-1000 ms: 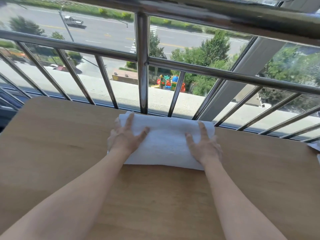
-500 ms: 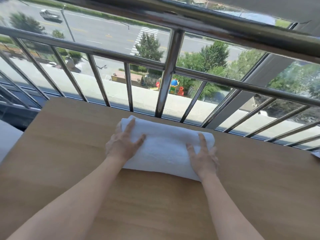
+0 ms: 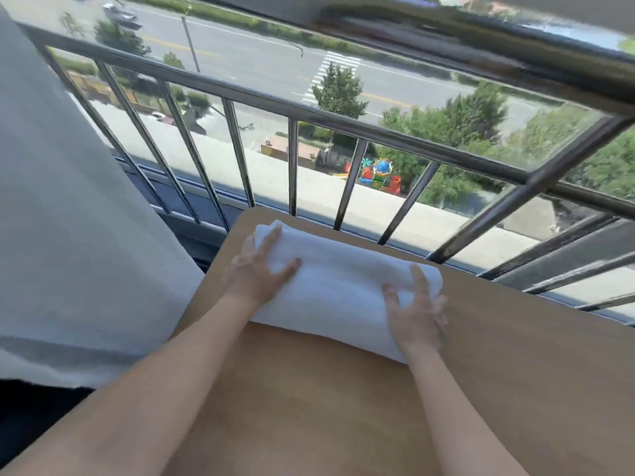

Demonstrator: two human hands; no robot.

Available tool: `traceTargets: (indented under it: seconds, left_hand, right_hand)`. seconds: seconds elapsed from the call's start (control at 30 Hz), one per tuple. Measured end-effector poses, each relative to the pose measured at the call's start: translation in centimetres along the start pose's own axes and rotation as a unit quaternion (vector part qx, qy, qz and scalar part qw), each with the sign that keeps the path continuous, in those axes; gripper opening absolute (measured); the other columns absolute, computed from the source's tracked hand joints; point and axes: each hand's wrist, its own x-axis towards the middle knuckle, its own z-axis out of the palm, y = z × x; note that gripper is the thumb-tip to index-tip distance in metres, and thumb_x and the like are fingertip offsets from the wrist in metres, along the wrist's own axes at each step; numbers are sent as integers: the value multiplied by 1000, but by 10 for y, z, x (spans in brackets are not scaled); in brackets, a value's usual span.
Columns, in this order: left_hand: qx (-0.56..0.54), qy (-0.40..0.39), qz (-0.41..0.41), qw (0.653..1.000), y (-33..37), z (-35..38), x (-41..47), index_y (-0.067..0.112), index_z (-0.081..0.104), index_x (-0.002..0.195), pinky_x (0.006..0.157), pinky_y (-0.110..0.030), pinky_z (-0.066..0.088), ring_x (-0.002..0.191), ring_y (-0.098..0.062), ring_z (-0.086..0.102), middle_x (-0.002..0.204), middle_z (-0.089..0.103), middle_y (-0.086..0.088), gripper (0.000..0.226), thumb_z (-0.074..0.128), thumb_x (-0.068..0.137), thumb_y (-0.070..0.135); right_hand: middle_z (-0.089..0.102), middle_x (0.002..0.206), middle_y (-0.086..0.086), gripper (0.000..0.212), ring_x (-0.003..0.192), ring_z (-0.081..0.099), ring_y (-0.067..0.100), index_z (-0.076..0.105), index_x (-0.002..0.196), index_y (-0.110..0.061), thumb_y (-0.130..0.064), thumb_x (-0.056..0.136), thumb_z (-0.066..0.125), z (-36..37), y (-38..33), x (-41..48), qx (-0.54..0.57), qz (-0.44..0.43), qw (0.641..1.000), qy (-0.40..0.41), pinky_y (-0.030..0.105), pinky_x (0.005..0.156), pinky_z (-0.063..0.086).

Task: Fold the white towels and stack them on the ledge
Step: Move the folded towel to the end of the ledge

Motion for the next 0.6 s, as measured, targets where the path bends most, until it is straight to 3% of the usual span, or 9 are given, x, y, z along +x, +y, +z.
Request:
traceTargets:
  seconds: [0.23, 0.4, 0.6]
  left_hand:
    - [12, 15, 9, 1000, -23, -18, 60, 56, 14, 149, 100, -43, 43, 134, -31, 46, 160, 30, 0, 85, 33, 73, 90]
    - [25, 18, 18, 999, -21, -16, 80, 58, 14, 148, 101, -45, 43, 134, -31, 47, 158, 32, 1, 86, 31, 71, 92]
    - [45, 31, 13, 998, -19, -15, 85, 54, 16, 149, 98, -46, 44, 132, -31, 48, 157, 35, 0, 86, 28, 72, 92]
  right_hand:
    - [34, 135, 11, 63, 123, 43, 40, 20, 141, -61, -77, 85, 41, 33, -45, 22, -2, 10, 1000, 28, 54, 102, 38]
    - [39, 122, 9, 58, 110, 49, 39, 21, 139, -59, -78, 86, 35, 38, -52, 29, -30, 18, 998, 60, 53, 95, 43]
    - [38, 137, 12, 59, 117, 47, 40, 19, 140, -59, -80, 86, 29, 43, -56, 37, -50, 20, 996, 66, 51, 94, 39]
